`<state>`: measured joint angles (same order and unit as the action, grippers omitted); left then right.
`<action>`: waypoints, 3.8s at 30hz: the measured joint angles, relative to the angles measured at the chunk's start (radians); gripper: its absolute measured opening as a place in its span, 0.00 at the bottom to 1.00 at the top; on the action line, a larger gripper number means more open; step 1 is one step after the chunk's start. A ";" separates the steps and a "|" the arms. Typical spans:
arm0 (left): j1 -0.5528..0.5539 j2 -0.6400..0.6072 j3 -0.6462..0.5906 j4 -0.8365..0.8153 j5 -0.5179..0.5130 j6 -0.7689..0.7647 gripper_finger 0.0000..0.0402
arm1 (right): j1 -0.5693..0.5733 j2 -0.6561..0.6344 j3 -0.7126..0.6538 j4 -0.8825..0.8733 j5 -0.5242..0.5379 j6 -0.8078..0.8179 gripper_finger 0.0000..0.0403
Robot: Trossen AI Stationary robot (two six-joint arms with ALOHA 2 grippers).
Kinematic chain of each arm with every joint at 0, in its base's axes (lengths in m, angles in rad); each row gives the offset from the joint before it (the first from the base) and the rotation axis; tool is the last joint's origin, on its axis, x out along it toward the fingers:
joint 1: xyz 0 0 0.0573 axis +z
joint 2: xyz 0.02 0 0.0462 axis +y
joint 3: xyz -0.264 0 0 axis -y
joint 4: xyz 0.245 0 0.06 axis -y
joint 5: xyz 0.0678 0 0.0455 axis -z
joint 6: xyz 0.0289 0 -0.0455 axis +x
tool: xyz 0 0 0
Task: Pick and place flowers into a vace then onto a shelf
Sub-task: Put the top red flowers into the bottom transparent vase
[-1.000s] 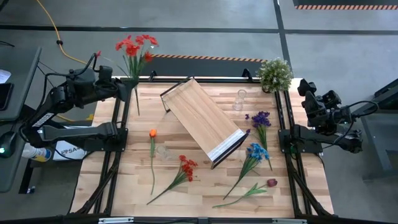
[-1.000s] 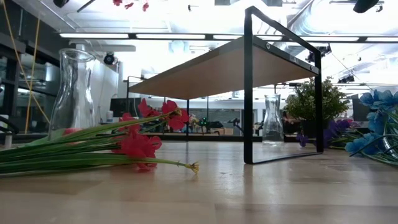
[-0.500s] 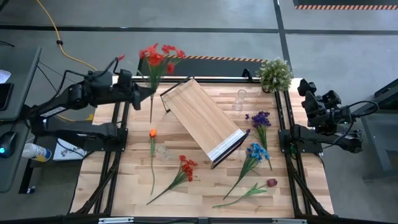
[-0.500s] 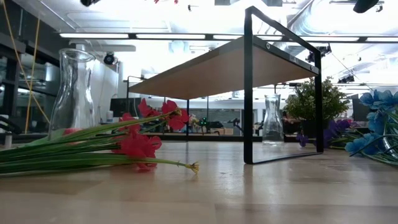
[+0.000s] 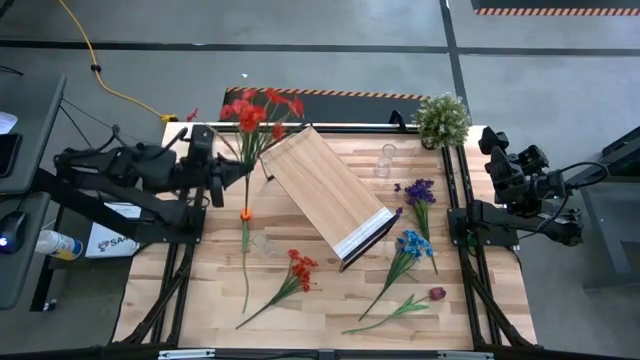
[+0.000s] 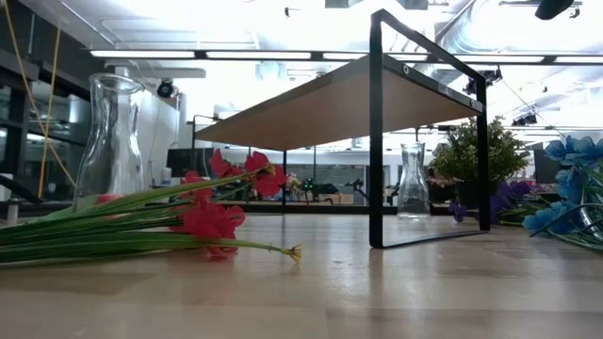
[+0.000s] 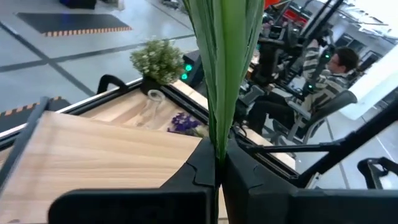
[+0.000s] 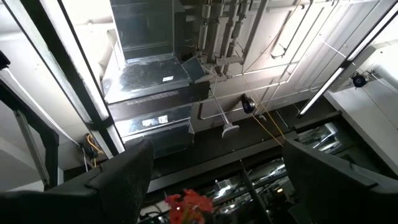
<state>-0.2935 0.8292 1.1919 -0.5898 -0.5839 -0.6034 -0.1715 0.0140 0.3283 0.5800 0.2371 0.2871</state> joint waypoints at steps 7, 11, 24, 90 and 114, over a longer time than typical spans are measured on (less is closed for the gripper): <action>-0.211 0.051 0.000 0.022 -0.211 -0.003 0.16 | 0.000 0.000 0.000 0.000 0.000 0.004 0.85; -0.310 0.079 0.000 0.022 -0.316 -0.005 0.11 | 0.000 0.000 0.000 0.000 0.000 0.022 0.85; -0.537 0.155 0.000 0.022 -0.615 -0.073 0.16 | 0.000 0.000 0.000 0.001 0.000 0.030 0.85; -0.597 0.281 -0.275 -0.228 -0.990 -0.737 0.18 | 0.000 0.000 0.000 0.008 0.008 0.054 0.85; -0.489 0.385 -0.304 -0.131 -0.986 -0.738 0.14 | 0.000 0.000 0.000 0.008 0.003 0.053 0.85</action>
<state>-0.7830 1.2139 0.8875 -0.7210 -1.5696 -1.3411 -0.1719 0.0139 0.3283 0.5877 0.2405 0.3405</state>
